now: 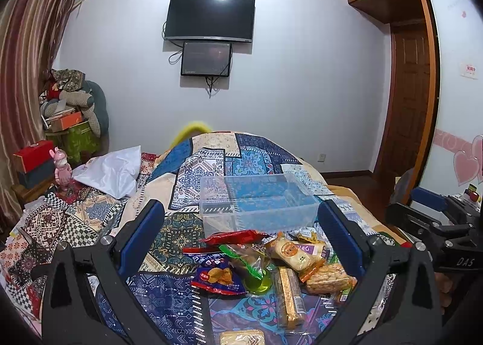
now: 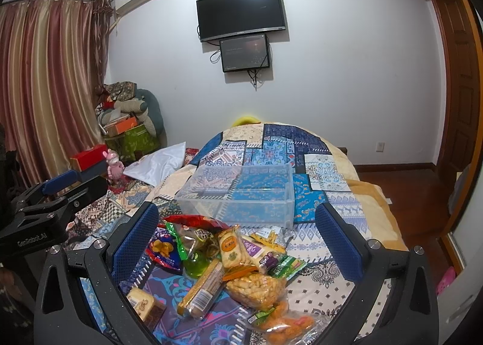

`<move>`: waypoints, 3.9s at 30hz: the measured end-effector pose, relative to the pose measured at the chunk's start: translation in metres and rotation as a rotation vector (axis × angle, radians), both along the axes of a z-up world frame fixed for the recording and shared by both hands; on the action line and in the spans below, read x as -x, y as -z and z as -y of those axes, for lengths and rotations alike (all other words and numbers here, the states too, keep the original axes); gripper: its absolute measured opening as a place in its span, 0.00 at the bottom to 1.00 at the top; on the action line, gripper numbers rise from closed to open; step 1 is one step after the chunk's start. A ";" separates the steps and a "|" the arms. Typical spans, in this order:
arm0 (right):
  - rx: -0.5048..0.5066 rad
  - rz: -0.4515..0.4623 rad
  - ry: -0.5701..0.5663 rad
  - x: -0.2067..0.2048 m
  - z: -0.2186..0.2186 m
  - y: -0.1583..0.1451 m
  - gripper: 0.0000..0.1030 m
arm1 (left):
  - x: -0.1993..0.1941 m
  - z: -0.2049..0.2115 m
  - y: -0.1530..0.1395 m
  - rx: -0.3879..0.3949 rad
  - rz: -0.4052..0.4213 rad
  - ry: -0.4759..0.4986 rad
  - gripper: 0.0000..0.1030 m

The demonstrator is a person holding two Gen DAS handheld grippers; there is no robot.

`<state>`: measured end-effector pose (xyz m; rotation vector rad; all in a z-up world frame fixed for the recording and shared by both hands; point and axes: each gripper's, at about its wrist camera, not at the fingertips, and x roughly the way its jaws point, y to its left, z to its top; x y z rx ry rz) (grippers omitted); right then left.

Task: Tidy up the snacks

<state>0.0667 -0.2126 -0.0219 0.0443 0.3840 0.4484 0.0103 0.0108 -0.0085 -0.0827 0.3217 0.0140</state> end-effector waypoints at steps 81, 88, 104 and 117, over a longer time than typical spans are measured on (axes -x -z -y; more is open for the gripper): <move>0.161 -0.295 -0.004 -0.006 0.035 0.079 0.89 | -0.012 0.001 0.094 -0.012 -0.434 0.155 0.76; 0.176 -0.419 -0.006 -0.012 0.041 0.109 0.86 | -0.010 0.005 0.129 0.032 -0.572 0.159 0.76; 0.215 -0.527 -0.032 -0.030 0.029 0.139 0.88 | -0.019 0.008 0.169 0.041 -0.718 0.127 0.75; 0.258 -0.515 -0.022 -0.032 0.027 0.143 0.49 | -0.019 0.007 0.174 0.043 -0.726 0.120 0.54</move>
